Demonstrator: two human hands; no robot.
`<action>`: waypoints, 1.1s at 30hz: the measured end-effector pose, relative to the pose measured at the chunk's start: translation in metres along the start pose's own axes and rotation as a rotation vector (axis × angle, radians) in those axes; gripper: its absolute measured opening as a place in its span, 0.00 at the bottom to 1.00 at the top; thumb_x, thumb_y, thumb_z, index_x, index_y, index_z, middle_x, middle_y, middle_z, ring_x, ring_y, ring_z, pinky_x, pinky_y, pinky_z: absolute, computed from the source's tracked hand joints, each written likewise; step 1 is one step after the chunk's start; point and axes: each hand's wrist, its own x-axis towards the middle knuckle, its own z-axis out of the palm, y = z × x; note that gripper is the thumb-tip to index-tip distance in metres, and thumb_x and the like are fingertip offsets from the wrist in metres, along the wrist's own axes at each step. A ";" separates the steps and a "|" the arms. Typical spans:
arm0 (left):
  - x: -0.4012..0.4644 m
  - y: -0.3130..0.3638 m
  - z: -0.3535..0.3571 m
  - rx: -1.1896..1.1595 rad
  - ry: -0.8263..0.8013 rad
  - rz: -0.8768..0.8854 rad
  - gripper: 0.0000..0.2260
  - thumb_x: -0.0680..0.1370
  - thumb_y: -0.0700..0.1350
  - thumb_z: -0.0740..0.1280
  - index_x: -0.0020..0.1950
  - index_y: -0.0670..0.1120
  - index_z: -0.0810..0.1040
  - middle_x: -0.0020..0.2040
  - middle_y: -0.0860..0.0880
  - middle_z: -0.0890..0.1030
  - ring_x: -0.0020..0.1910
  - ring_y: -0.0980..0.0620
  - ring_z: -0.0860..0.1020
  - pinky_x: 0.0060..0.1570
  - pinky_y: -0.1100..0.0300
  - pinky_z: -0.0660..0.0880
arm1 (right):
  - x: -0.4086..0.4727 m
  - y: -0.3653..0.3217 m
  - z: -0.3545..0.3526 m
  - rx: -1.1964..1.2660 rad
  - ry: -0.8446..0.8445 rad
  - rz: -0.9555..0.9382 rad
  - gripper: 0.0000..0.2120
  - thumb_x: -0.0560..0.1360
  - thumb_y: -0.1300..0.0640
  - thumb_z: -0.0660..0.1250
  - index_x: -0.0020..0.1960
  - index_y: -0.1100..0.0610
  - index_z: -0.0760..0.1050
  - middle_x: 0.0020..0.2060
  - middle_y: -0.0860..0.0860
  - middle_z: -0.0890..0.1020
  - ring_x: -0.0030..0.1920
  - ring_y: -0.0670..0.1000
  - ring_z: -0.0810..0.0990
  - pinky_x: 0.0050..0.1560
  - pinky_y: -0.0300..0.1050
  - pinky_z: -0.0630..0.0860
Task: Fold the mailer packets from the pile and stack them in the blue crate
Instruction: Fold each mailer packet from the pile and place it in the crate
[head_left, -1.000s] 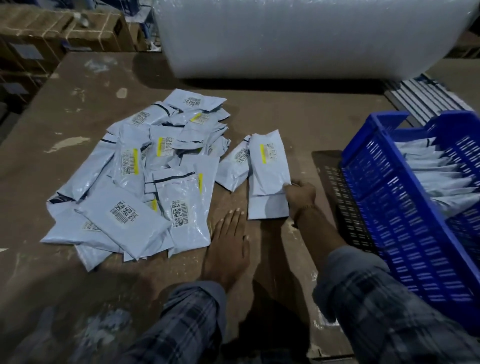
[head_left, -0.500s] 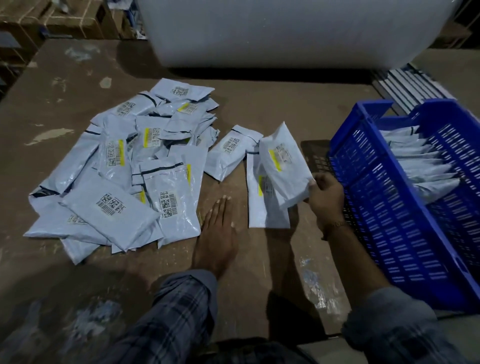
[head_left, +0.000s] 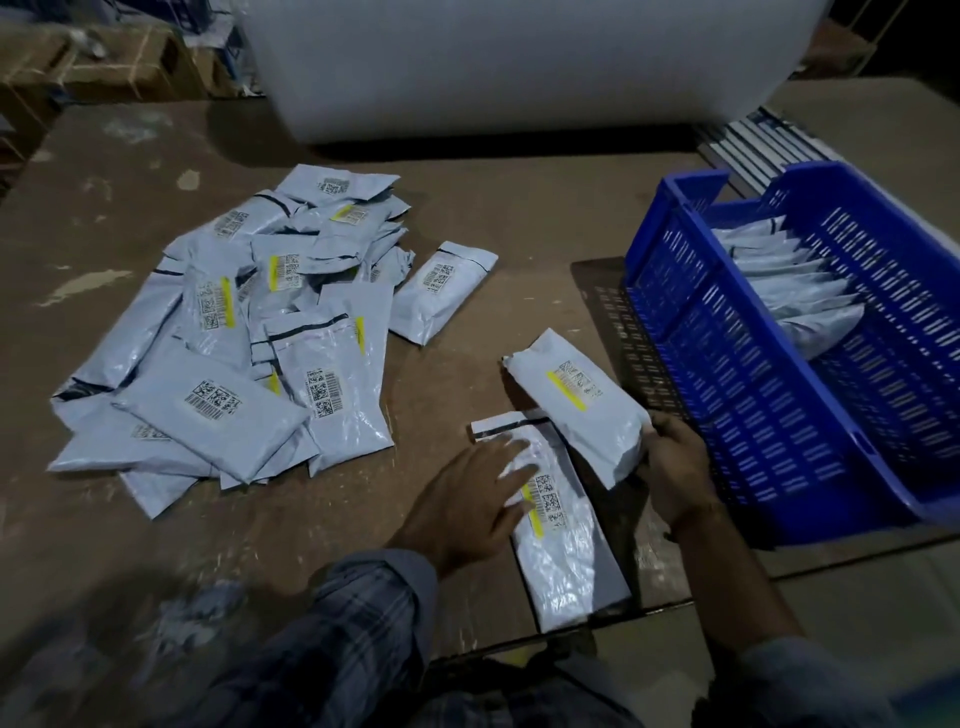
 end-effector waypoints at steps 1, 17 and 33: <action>-0.002 -0.001 0.004 0.016 -0.045 0.029 0.23 0.87 0.57 0.61 0.80 0.49 0.72 0.83 0.46 0.66 0.83 0.43 0.62 0.78 0.43 0.63 | -0.001 -0.005 0.001 0.023 0.020 -0.005 0.10 0.85 0.65 0.61 0.59 0.62 0.80 0.53 0.59 0.83 0.49 0.57 0.81 0.46 0.49 0.79; 0.087 -0.055 -0.002 0.247 -0.174 -0.779 0.35 0.84 0.67 0.45 0.87 0.47 0.56 0.86 0.41 0.55 0.84 0.39 0.56 0.79 0.39 0.43 | -0.006 -0.022 -0.032 0.127 -0.067 -0.121 0.10 0.86 0.62 0.60 0.59 0.57 0.81 0.58 0.59 0.85 0.58 0.64 0.84 0.59 0.62 0.81; 0.110 -0.047 -0.054 -0.102 0.236 -0.900 0.20 0.86 0.57 0.58 0.75 0.52 0.75 0.83 0.50 0.65 0.82 0.48 0.62 0.77 0.44 0.66 | 0.004 0.004 0.005 -0.808 -0.171 -0.541 0.17 0.76 0.71 0.65 0.53 0.54 0.85 0.49 0.49 0.86 0.51 0.49 0.81 0.52 0.41 0.72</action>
